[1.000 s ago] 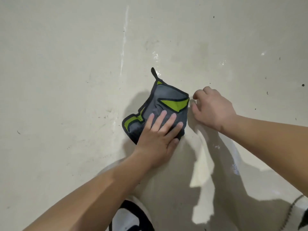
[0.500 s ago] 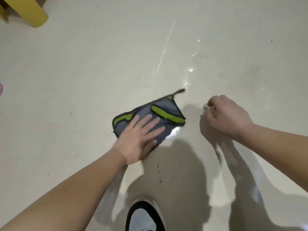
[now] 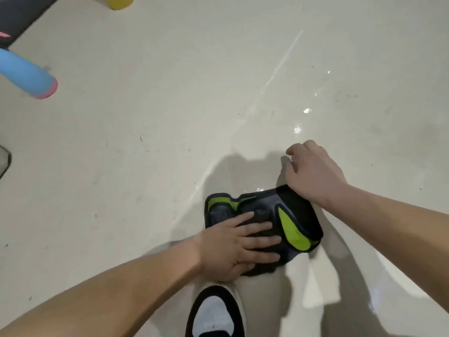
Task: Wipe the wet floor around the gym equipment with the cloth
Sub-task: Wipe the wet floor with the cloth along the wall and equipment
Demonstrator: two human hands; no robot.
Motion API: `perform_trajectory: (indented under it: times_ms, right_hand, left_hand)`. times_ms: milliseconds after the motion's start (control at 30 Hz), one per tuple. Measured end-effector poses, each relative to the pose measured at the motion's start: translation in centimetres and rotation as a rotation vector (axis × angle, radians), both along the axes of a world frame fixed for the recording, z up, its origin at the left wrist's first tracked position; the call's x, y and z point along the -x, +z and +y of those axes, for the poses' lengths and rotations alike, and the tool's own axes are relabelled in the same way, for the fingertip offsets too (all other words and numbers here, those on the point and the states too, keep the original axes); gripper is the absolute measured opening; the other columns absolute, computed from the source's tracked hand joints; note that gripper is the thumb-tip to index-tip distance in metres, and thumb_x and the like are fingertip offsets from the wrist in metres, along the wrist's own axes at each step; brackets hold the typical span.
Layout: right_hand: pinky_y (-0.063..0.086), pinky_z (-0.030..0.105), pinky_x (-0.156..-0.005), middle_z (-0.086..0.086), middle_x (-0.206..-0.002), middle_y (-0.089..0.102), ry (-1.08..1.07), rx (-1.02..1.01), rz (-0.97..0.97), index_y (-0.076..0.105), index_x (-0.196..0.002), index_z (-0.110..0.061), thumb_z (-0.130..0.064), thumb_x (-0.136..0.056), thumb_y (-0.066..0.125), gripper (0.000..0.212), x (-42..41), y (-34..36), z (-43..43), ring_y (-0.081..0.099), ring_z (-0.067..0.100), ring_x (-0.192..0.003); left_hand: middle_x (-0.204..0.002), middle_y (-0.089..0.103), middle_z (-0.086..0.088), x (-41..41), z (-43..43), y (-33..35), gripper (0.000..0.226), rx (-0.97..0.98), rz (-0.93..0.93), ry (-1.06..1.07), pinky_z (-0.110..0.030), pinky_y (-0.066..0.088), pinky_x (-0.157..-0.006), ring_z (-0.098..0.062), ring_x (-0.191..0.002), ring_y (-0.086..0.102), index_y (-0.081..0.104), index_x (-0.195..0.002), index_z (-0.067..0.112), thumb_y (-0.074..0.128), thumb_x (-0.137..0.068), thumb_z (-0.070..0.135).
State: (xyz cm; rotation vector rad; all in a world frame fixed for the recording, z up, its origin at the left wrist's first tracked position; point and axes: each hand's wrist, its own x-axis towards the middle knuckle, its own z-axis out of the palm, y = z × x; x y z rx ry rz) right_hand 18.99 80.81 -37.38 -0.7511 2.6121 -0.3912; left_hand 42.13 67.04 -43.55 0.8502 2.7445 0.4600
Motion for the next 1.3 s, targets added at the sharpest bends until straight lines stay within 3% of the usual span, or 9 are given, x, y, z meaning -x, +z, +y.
perform_trajectory:
  times_ms: [100, 267, 333, 533, 767, 900, 967, 1133, 1300]
  right_hand:
    - [0.043, 0.037, -0.078, 0.001, -0.122, 0.051, 0.058, 0.013, 0.015, 0.058, -0.127, -0.024, -0.036, -0.102, 0.042, 0.032, -0.6, -0.5, -1.7, 0.048, 0.023, -0.118]
    - [0.043, 0.037, -0.082, -0.003, -0.132, 0.048, 0.142, 0.052, 0.004, 0.057, -0.131, -0.028, -0.042, -0.101, 0.044, 0.035, -1.4, -0.9, -4.8, 0.04, 0.019, -0.129]
    - [0.047, 0.039, -0.085, -0.004, -0.136, 0.046, 0.177, 0.034, -0.011, 0.055, -0.133, -0.03, -0.043, -0.1, 0.045, 0.037, -1.6, -0.8, -6.1, 0.038, 0.018, -0.132]
    - [0.05, 0.044, -0.094, 0.004, -0.143, 0.048, 0.22, 0.037, 0.027, 0.057, -0.136, -0.027, -0.041, -0.1, 0.051, 0.04, -0.9, -0.7, -8.6, 0.039, 0.026, -0.135]
    - [0.047, 0.046, -0.099, 0.0, -0.147, 0.041, 0.296, -0.028, -0.065, 0.05, -0.143, -0.036, -0.044, -0.091, 0.066, 0.055, 0.5, -0.1, -13.6, 0.03, 0.023, -0.141]
    - [0.051, 0.045, -0.085, -0.001, -0.131, 0.041, 0.33, -0.105, -0.092, 0.047, -0.132, -0.045, -0.056, -0.079, 0.075, 0.061, 0.6, 0.1, -18.4, 0.034, 0.024, -0.131]
    - [0.049, 0.043, -0.077, 0.002, -0.138, 0.035, 0.335, -0.242, -0.092, 0.039, -0.129, -0.051, -0.062, -0.068, 0.079, 0.074, 0.3, -0.2, -20.6, 0.031, 0.03, -0.134]
    - [0.04, 0.036, -0.056, 0.007, -0.146, 0.026, 0.373, -0.502, -0.007, 0.027, -0.134, -0.051, -0.059, -0.053, 0.084, 0.099, 0.3, -1.0, -23.4, 0.029, 0.041, -0.133]
    - [0.032, 0.033, -0.044, 0.011, -0.155, 0.018, 0.392, -0.591, -0.021, 0.022, -0.134, -0.046, -0.056, -0.056, 0.087, 0.102, 0.6, -1.8, -24.3, 0.022, 0.046, -0.14]
  left_hand:
    - [-0.171, 0.03, 0.008, 1.2, -5.3, -0.2, 0.048, 0.117, 0.026, 0.147, -0.055, 0.009, -0.13, -0.022, -0.162, 0.012, 0.044, -0.158, 0.037, 0.042, -0.11, 0.038]
    - [-0.176, 0.016, 0.002, -0.5, -8.5, 0.0, 0.058, 0.229, -0.037, 1.016, -0.053, 0.001, -0.131, -0.025, -0.163, -0.001, 0.025, -0.165, 0.035, 0.019, -0.109, 0.045]
    - [-0.172, 0.03, -0.003, -1.1, -6.6, 0.0, 0.057, 0.292, 0.042, 0.996, -0.059, 0.013, -0.128, -0.033, -0.161, 0.014, 0.032, -0.164, 0.03, 0.027, -0.108, 0.043]
    - [-0.17, 0.034, 0.005, -4.4, -10.9, 0.4, 0.048, 0.088, 0.12, 0.26, -0.058, 0.016, -0.129, -0.025, -0.161, 0.018, 0.046, -0.158, 0.033, 0.049, -0.11, 0.037]
    - [-0.175, 0.02, 0.004, -1.8, -20.2, 0.0, 0.056, 0.221, -0.024, 0.93, -0.054, 0.004, -0.13, -0.023, -0.163, 0.005, 0.03, -0.164, 0.035, 0.021, -0.109, 0.046]
    - [-0.177, 0.008, 0.003, 2.9, -21.7, 0.1, 0.061, 0.236, -0.083, 1.306, -0.054, -0.005, -0.13, -0.025, -0.163, -0.004, 0.015, -0.167, 0.036, 0.012, -0.107, 0.049]
    - [-0.175, 0.018, -0.001, 3.6, -20.3, -0.4, 0.058, 0.251, 0.014, 1.258, -0.06, 0.005, -0.129, -0.031, -0.163, 0.006, 0.025, -0.166, 0.032, 0.019, -0.109, 0.046]
    - [-0.17, 0.033, 0.0, 1.2, -25.3, -0.2, 0.05, 0.214, 0.124, 0.557, -0.055, 0.01, -0.13, -0.03, -0.161, 0.02, 0.044, -0.159, 0.029, 0.033, -0.112, 0.039]
    - [-0.175, 0.018, 0.0, 4.9, -30.6, -0.9, 0.059, 0.211, 0.017, 1.194, -0.051, -0.002, -0.13, -0.024, -0.163, 0.005, 0.028, -0.164, 0.034, 0.021, -0.108, 0.048]
